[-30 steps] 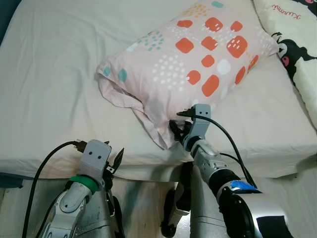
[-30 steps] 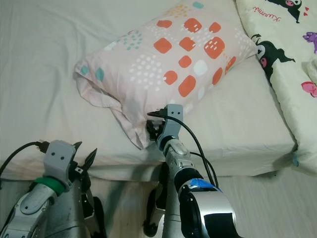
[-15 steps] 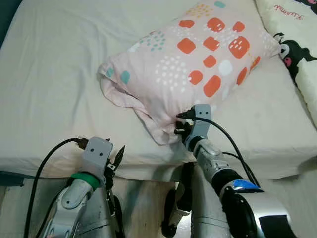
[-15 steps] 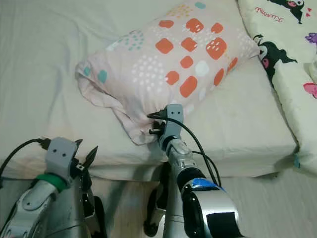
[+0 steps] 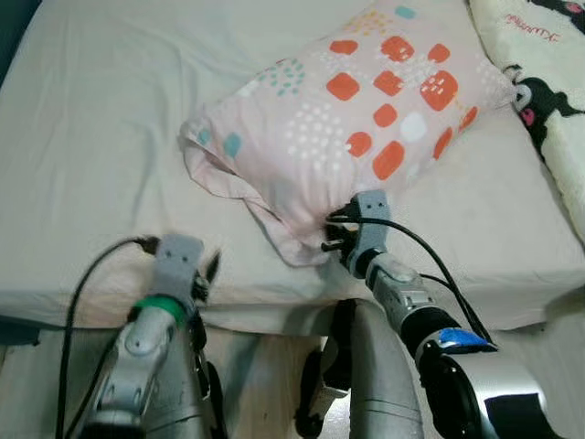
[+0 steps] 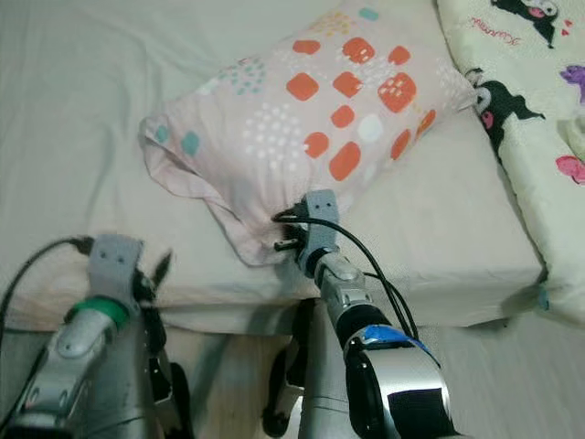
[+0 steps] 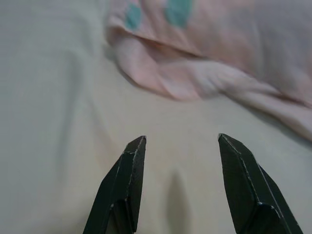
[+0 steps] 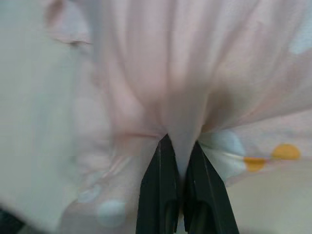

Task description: Clean up the room

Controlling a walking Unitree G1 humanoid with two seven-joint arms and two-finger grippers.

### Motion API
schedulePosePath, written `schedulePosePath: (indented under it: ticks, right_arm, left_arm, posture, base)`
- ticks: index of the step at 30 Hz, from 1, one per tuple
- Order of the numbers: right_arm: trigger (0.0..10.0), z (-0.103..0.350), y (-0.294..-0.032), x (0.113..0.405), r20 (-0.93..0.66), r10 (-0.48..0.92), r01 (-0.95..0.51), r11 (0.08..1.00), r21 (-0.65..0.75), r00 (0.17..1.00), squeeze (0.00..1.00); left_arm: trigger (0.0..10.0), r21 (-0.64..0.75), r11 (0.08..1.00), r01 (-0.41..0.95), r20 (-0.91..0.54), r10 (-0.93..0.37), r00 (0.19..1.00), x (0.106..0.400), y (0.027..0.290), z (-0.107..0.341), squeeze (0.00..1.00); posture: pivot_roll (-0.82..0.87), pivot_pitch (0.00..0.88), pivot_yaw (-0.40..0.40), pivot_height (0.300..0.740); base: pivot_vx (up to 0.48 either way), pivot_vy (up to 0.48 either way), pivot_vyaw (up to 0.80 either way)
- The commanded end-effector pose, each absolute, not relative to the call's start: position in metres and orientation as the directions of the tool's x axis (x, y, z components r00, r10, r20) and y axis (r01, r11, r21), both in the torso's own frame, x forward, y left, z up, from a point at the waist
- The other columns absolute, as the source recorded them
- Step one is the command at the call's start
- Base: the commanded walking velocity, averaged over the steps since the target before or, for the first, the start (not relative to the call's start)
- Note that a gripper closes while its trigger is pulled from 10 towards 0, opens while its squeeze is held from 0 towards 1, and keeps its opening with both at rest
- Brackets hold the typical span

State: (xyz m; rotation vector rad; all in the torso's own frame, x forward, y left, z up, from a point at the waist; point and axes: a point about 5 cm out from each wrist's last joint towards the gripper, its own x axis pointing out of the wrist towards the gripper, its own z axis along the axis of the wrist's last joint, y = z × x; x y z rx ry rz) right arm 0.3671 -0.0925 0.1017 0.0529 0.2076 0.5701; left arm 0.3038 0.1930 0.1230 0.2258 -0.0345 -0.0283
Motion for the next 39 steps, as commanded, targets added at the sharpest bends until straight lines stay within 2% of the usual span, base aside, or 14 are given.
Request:
schedulePosePath:
  ticks: [1,6,19,22,23,24,26,27,30,31,32,33,34,39]
  right_arm:
    - [0.0,0.091,-0.081,0.358,-0.212,0.616,-0.602,0.787,0.133,0.759,0.00]
    - [0.0,0.100,-0.034,0.325,-0.111,0.902,-0.884,0.432,0.178,0.418,0.00]
    - [0.0,0.094,-0.072,0.272,-0.320,0.945,-0.992,0.094,0.080,0.063,0.00]
    - [0.0,0.089,-0.091,0.282,-0.374,0.902,-0.975,0.218,-0.037,0.216,0.00]
    - [0.0,0.094,-0.099,0.295,-0.321,0.866,-0.923,0.372,-0.099,0.383,0.00]
    - [2.7,0.106,-0.110,0.310,-0.212,0.791,-0.818,0.566,-0.105,0.574,0.00]
    - [2.7,0.113,-0.118,0.317,-0.140,0.717,-0.729,0.680,-0.079,0.683,0.00]
    - [10.0,0.121,-0.129,0.322,-0.088,0.625,-0.630,0.775,-0.053,0.776,0.00]
    - [10.0,0.126,-0.149,0.324,-0.040,0.475,-0.476,0.880,-0.006,0.879,0.00]
    - [10.0,0.124,-0.155,0.324,-0.035,0.430,-0.429,0.903,0.034,0.902,0.23]
    - [10.0,0.124,-0.155,0.324,-0.035,0.430,-0.429,0.903,0.034,0.902,0.23]
    - [10.0,0.122,-0.158,0.323,-0.034,0.399,-0.396,0.916,0.055,0.916,0.89]
    - [10.0,0.117,-0.160,0.324,-0.025,0.363,-0.356,0.923,0.143,0.931,1.00]
    - [10.0,0.098,-0.166,0.332,-0.023,0.174,-0.145,0.879,0.453,0.984,1.00]
  left_arm:
    - [10.0,0.212,0.977,-0.022,-0.005,0.024,1.000,0.300,0.202,0.111,0.00]
    - [10.0,0.198,0.952,-0.233,0.085,0.220,0.972,0.320,0.242,0.137,0.00]
    - [10.0,0.187,0.955,-0.231,0.101,0.216,0.971,0.325,0.245,0.140,0.00]
    - [10.0,0.130,0.986,-0.104,0.021,0.103,0.995,0.327,0.225,0.126,0.00]
    - [10.0,0.112,0.993,-0.026,-0.026,0.030,0.999,0.326,0.213,0.118,0.00]
    - [10.0,0.103,0.995,0.015,-0.056,-0.009,0.998,0.324,0.204,0.110,0.00]
    - [10.0,0.102,0.994,0.033,-0.070,-0.026,0.997,0.322,0.200,0.106,0.00]
    - [10.0,0.098,0.995,0.022,-0.080,-0.015,0.997,0.321,0.199,0.103,0.00]
    - [10.0,0.099,0.995,0.007,-0.094,0.003,0.996,0.321,0.198,0.097,0.00]
    - [10.0,0.100,0.995,0.006,-0.097,0.003,0.995,0.321,0.196,0.095,0.00]
    - [10.0,0.100,0.995,0.006,-0.097,0.003,0.995,0.321,0.196,0.095,0.00]
    - [10.0,0.101,0.995,0.010,-0.098,0.000,0.995,0.321,0.195,0.095,0.00]
    - [10.0,0.102,0.995,0.019,-0.091,-0.009,0.996,0.322,0.192,0.096,0.00]
    - [10.0,0.100,0.994,0.044,-0.067,-0.038,0.997,0.321,0.187,0.101,0.00]
  posture:
    - [0.06,0.251,-0.054,0.552]
    - [0.05,0.237,-0.050,0.552]
    - [0.04,0.229,-0.042,0.552]
    - [0.04,0.226,-0.045,0.552]
    - [0.04,0.222,-0.042,0.552]
    - [0.04,0.221,-0.041,0.552]
    - [0.03,0.219,-0.037,0.552]
    - [0.03,0.216,-0.030,0.552]
    - [0.02,0.215,-0.019,0.552]
    - [0.02,0.216,-0.011,0.552]
    - [0.02,0.216,-0.011,0.552]
    - [0.02,0.216,-0.011,0.552]
    - [0.03,0.219,-0.008,0.552]
    - [0.04,0.233,-0.005,0.552]
  base:
    - [0.000,0.000,0.00]
    - [0.000,0.000,0.00]
    - [0.000,0.000,0.00]
    - [0.000,0.000,0.00]
    - [0.000,0.000,0.00]
    - [0.000,0.000,0.00]
    - [0.000,0.000,0.00]
    - [0.000,0.000,0.00]
    - [0.000,0.000,0.00]
    - [0.000,0.000,0.00]
    - [0.000,0.000,0.00]
    - [0.000,0.000,0.00]
    - [0.000,0.000,0.00]
    - [0.000,0.000,0.00]
